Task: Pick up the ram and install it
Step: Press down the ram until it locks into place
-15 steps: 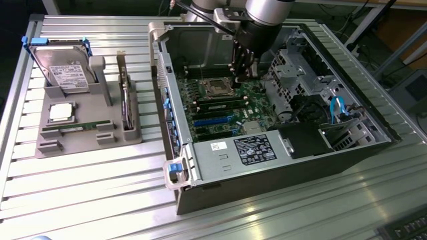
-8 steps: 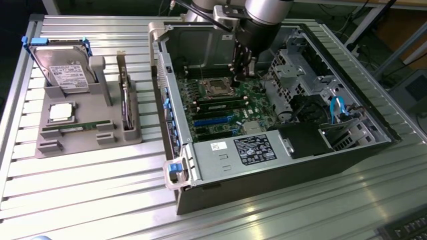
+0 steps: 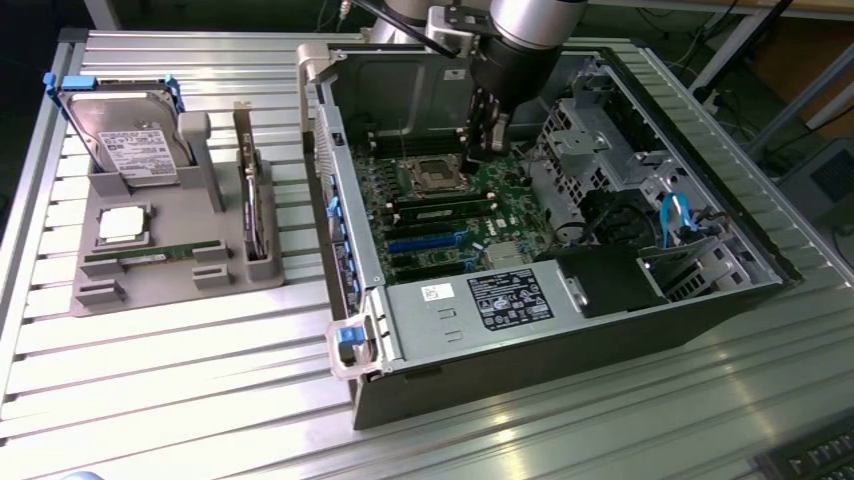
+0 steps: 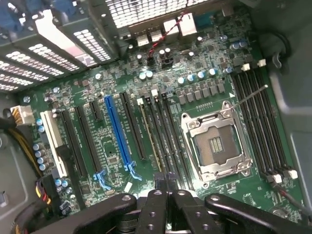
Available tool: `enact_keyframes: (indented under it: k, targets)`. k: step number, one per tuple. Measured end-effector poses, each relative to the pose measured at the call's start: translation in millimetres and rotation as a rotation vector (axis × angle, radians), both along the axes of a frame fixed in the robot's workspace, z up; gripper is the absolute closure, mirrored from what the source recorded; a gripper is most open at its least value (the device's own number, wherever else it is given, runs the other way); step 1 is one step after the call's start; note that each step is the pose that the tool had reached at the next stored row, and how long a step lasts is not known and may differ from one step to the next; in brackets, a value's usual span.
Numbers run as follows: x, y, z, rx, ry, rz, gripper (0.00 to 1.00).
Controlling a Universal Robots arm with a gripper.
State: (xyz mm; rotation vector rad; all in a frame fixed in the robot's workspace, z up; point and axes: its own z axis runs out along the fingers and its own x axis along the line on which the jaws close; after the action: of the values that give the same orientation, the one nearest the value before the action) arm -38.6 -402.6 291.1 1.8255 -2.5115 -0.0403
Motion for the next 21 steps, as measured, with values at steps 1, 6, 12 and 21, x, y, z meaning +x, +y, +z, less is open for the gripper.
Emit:
enact_keyframes:
  k: [1, 6, 12, 21]
  targets:
    - [0.0, 0.0, 0.0, 0.0000, 0.0000, -0.021, 0.89]
    - [0.0, 0.0, 0.0, -0.0001, 0.0000, -0.103, 0.89]
    - [0.0, 0.0, 0.0, 0.0001, 0.0000, -0.286, 0.89]
    - [0.0, 0.0, 0.0, 0.0000, 0.0000, -0.538, 0.89]
